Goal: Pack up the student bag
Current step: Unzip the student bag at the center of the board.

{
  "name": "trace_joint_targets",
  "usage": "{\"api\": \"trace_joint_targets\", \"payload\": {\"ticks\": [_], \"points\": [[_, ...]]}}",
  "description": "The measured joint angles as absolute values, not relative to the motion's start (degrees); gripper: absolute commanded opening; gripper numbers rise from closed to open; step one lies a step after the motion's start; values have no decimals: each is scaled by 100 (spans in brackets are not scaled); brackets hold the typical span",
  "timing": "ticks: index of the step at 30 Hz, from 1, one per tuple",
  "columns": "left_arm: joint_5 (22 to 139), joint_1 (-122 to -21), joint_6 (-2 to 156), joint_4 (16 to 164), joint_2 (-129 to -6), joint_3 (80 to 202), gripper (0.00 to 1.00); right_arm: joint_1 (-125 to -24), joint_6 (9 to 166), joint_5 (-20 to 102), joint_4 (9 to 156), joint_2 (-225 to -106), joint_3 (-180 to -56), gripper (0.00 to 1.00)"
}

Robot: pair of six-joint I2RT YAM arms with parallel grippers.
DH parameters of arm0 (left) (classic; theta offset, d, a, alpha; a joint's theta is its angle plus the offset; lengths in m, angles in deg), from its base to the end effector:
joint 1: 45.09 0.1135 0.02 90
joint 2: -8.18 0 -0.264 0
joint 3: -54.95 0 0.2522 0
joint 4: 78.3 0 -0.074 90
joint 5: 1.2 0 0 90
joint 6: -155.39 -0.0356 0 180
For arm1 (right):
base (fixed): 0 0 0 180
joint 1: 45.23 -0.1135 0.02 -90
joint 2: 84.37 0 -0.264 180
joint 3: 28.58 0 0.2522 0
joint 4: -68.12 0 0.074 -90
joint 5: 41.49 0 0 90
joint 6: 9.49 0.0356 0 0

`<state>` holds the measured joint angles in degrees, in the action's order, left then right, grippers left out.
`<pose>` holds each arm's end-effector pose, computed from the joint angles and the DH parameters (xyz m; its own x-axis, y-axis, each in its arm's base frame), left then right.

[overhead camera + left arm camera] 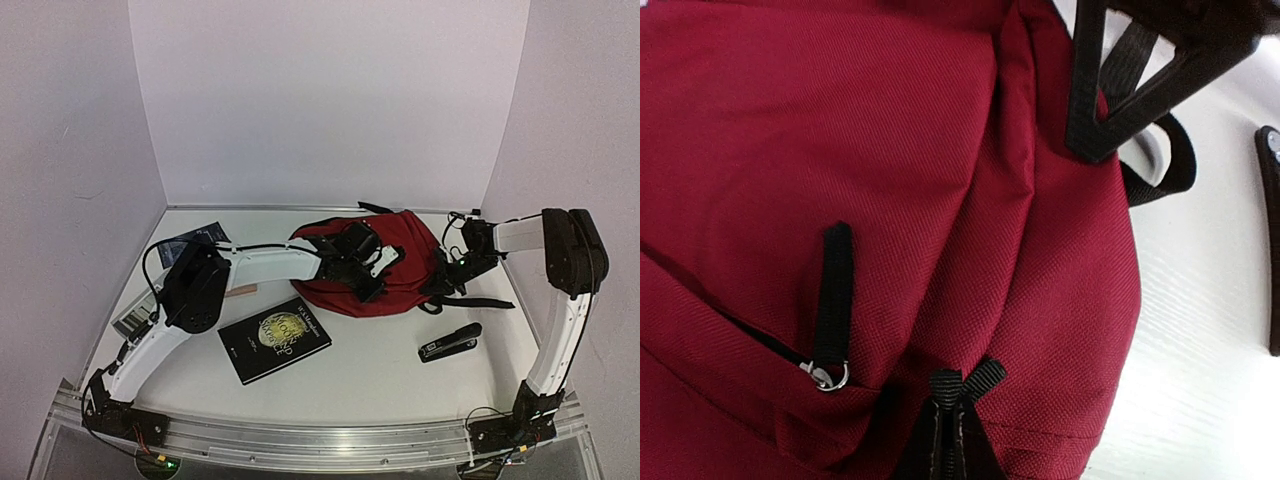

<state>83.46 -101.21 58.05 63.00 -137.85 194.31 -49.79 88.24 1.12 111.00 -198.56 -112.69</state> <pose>0.3130 -0.4720 0.1538 -0.2832 0.6500 -0.7052 0.9067 0.4212 0.0241 0.3719 0.0559 0.1341 -0.9806 0.0131 -0.1957 -0.1382 0.6620 0.7367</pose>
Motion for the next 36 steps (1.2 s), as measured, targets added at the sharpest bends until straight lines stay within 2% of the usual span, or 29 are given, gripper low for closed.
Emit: {"api": "trace_joint_targets", "payload": {"ticks": [12, 21, 27, 36], "points": [[8536, -10124, 6126, 7009, -13007, 18253, 1, -4906, 8876, 356, 11102, -19858, -11271, 0], [8363, -10028, 6464, 7186, -12767, 17795, 9, -4731, 8911, 392, 11109, -19869, -11271, 0], [8172, -9893, 6728, 7189, -12719, 17794, 1, -4690, 8913, 400, 11107, -19869, -11271, 0], [7935, -9876, 6890, 7146, -12664, 17763, 0, -4690, 8913, 398, 11107, -19869, -11271, 0]]}}
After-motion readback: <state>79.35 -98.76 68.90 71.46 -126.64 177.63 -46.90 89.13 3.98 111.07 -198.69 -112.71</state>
